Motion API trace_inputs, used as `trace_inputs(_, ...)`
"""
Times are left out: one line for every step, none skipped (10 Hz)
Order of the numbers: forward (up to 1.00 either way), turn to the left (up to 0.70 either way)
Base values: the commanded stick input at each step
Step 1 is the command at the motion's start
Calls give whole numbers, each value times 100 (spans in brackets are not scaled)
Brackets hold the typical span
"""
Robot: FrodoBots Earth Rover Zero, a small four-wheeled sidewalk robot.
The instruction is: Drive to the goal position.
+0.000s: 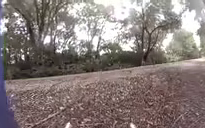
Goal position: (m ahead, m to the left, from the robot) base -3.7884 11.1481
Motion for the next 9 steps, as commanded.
trace_inputs(45, 0)
trace_inputs(45, 0)
trace_inputs(45, 0)
trace_inputs(45, 0)
trace_inputs(45, 0)
trace_inputs(45, 0)
trace_inputs(45, 0)
trace_inputs(45, 0)
trace_inputs(45, 0)
